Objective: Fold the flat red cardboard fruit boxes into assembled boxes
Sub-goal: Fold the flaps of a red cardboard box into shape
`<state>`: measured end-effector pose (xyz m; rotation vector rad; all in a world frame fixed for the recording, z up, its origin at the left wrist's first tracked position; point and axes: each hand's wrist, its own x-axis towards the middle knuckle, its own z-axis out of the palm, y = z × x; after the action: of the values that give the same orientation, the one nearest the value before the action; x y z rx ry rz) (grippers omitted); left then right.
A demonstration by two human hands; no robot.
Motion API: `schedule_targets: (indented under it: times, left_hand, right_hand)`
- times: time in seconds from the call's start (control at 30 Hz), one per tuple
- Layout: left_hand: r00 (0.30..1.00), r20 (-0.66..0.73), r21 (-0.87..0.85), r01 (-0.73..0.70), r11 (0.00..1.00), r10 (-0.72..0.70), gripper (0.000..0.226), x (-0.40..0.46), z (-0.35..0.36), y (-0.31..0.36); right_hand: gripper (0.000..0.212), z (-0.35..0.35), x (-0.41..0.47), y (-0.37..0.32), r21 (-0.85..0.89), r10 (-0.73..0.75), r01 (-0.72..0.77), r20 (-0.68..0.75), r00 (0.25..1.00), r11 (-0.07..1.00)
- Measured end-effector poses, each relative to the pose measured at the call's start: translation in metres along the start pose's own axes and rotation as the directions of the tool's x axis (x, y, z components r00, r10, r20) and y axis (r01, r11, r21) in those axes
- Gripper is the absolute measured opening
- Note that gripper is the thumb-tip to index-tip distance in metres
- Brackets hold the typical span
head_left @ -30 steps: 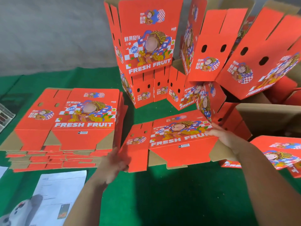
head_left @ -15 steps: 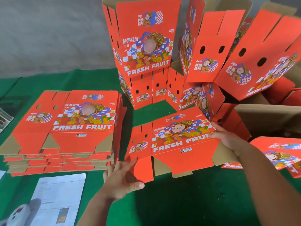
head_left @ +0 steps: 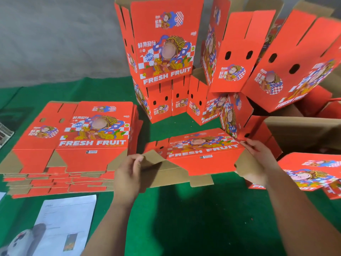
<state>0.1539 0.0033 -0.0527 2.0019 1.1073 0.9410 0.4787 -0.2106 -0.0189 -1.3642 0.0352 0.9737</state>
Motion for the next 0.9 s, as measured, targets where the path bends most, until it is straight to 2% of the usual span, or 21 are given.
schedule_targets:
  times: [0.03,0.1,0.13,0.2,0.27,0.33,0.37,0.43,0.47,0.53,0.67,0.7,0.77,0.8,0.83,0.9]
  left_hand:
    - [0.998,-0.052,-0.032,0.022,0.999,-0.024,0.015,0.003,-0.001,0.003]
    - [0.974,-0.132,-0.174,0.158,0.972,-0.182,0.02,0.011,-0.002,0.007]
    - [0.948,-0.154,-0.276,0.23,0.933,-0.279,0.028,0.015,-0.002,0.01]
    - [0.892,-0.152,-0.479,0.311,0.821,-0.427,0.036,0.02,-0.004,0.017]
    - [0.873,-0.116,-0.591,0.323,0.739,-0.474,0.036,0.025,-0.006,0.029]
    - [0.885,-0.076,-0.659,0.301,0.689,-0.46,0.033,0.028,-0.008,0.041]
    - [0.884,-0.055,-0.702,0.296,0.648,-0.463,0.031,0.029,-0.009,0.047]
    - [0.865,-0.02,-0.775,0.304,0.554,-0.502,0.028,0.034,-0.01,0.057]
    - [0.851,-0.012,-0.799,0.307,0.517,-0.524,0.027,0.036,-0.01,0.061]
    - [0.824,-0.021,-0.825,0.306,0.476,-0.567,0.025,0.041,-0.009,0.068]
    - [0.739,-0.111,-0.846,0.28,0.453,-0.665,0.023,0.054,0.0,0.076]
    - [0.72,-0.14,-0.844,0.271,0.462,-0.679,0.023,0.057,0.002,0.077]
    - [0.701,-0.22,-0.806,0.26,0.531,-0.678,0.023,0.062,0.004,0.078]
    - [0.705,-0.259,-0.781,0.249,0.573,-0.66,0.023,0.063,0.004,0.077]
    - [0.712,-0.291,-0.754,0.241,0.611,-0.639,0.024,0.065,0.005,0.075]
    - [0.717,-0.349,-0.718,0.209,0.663,-0.603,0.017,0.067,0.003,0.072]
  right_hand:
    - [0.025,-0.002,-0.005,0.002,0.099,0.005,-0.012,0.076,0.997,0.995]
    - [0.038,-0.004,-0.014,0.004,0.167,0.035,-0.07,0.207,0.978,0.983]
    - [0.046,-0.005,-0.015,0.005,0.131,0.055,-0.087,0.228,0.972,0.988]
    - [0.046,-0.003,-0.015,0.002,0.019,0.036,-0.041,0.228,0.973,0.999]
    - [0.044,0.001,-0.017,-0.001,-0.054,-0.02,0.036,0.272,0.962,0.998]
    - [0.044,0.006,-0.02,-0.004,-0.144,-0.109,0.164,0.329,0.938,0.976]
    - [0.043,0.01,-0.021,-0.006,-0.199,-0.181,0.253,0.321,0.93,0.947]
    - [0.043,0.018,-0.022,-0.013,-0.271,-0.364,0.412,0.21,0.907,0.87]
    - [0.045,0.022,-0.024,-0.018,-0.291,-0.427,0.457,0.164,0.889,0.84]
    - [0.046,0.03,-0.029,-0.031,-0.301,-0.469,0.501,0.177,0.865,0.811]
    - [0.033,0.051,-0.043,-0.046,-0.255,-0.384,0.444,0.252,0.888,0.859]
    - [0.026,0.056,-0.045,-0.045,-0.301,-0.382,0.452,0.264,0.886,0.84]
    - [0.019,0.058,-0.044,-0.036,-0.523,-0.426,0.516,0.293,0.856,0.678]
    - [0.03,0.055,-0.042,-0.03,-0.607,-0.436,0.54,0.326,0.839,0.584]
    - [0.044,0.051,-0.039,-0.025,-0.646,-0.416,0.539,0.352,0.839,0.54]
    - [0.062,0.04,-0.029,-0.019,-0.69,-0.324,0.503,0.386,0.864,0.521]
